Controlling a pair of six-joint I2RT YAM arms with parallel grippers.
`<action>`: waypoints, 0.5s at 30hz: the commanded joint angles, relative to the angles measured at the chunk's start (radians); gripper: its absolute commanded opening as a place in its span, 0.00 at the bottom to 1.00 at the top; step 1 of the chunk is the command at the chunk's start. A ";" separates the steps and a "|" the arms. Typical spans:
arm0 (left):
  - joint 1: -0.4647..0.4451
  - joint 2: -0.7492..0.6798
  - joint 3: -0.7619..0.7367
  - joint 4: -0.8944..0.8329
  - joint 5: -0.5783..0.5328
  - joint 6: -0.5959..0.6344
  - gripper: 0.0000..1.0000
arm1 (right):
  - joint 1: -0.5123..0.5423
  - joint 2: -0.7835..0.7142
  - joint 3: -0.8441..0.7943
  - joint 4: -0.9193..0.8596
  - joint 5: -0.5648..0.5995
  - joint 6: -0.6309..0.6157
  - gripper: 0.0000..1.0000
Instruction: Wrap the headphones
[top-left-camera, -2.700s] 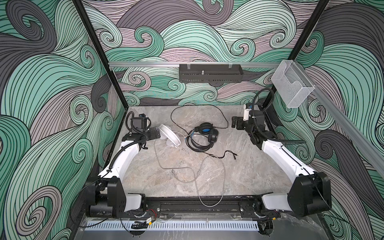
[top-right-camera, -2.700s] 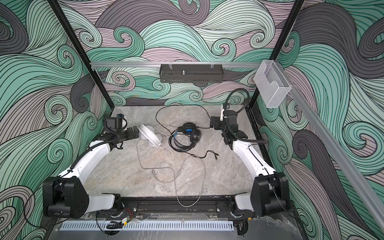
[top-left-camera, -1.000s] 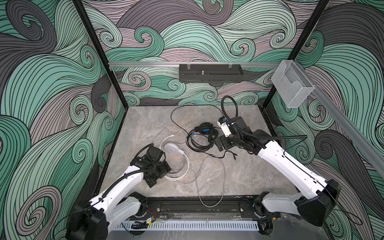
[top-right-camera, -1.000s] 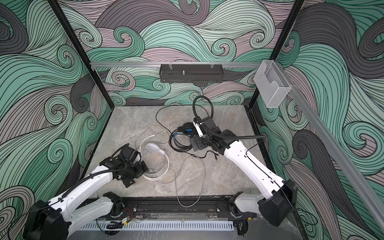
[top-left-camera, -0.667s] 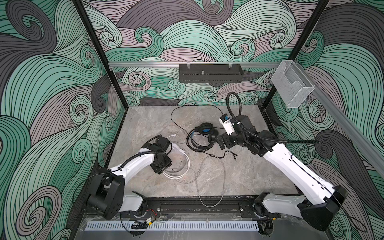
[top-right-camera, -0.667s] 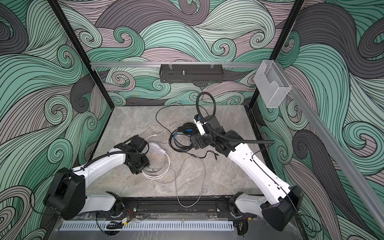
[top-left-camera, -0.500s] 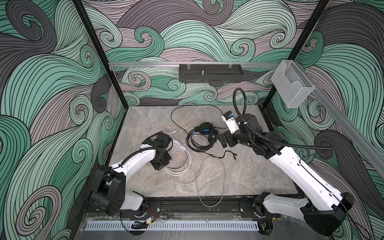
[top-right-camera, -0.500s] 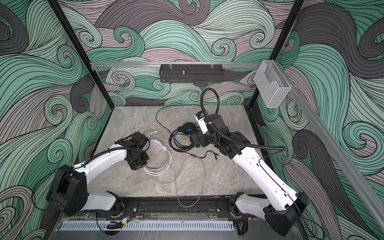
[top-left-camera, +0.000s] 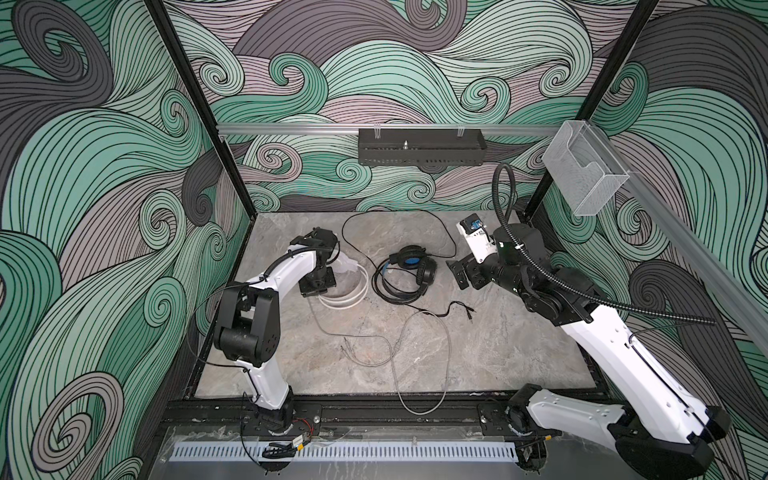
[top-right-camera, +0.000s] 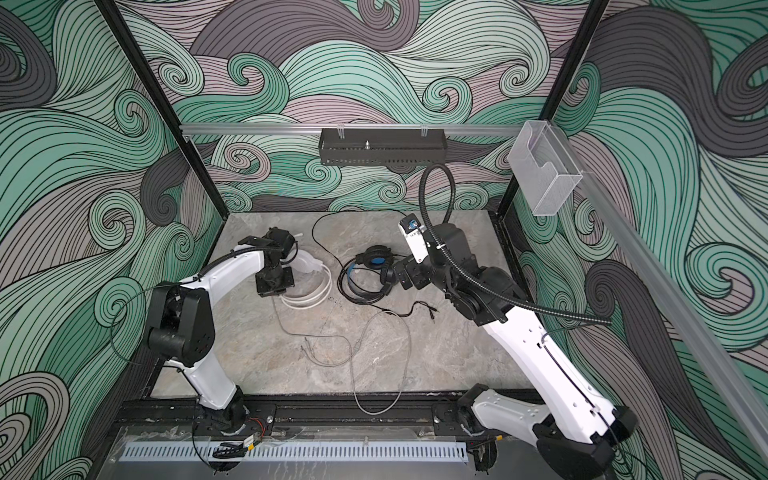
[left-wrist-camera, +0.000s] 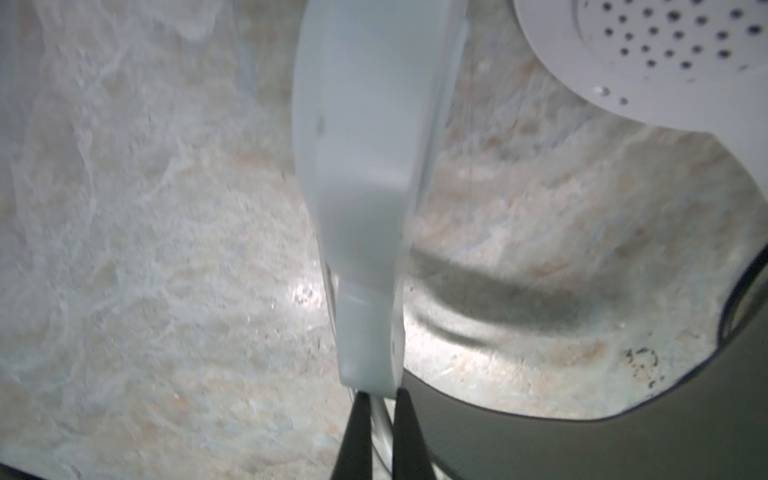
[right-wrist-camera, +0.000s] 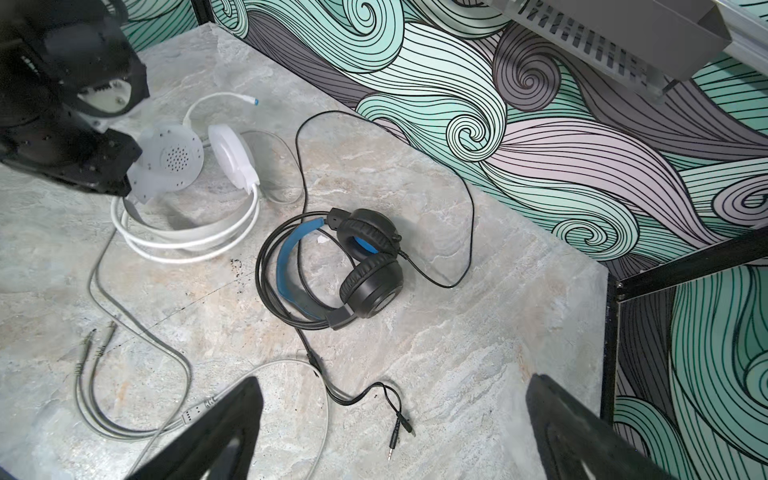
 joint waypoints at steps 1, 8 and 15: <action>0.052 0.072 0.109 -0.039 -0.003 0.157 0.21 | 0.003 0.013 0.027 -0.038 0.019 -0.020 1.00; 0.046 0.005 0.135 -0.136 0.010 -0.103 0.74 | 0.008 0.027 0.057 -0.062 -0.021 -0.008 1.00; -0.067 -0.220 -0.131 0.043 0.128 -0.529 0.78 | 0.015 0.012 0.028 -0.058 -0.070 0.009 1.00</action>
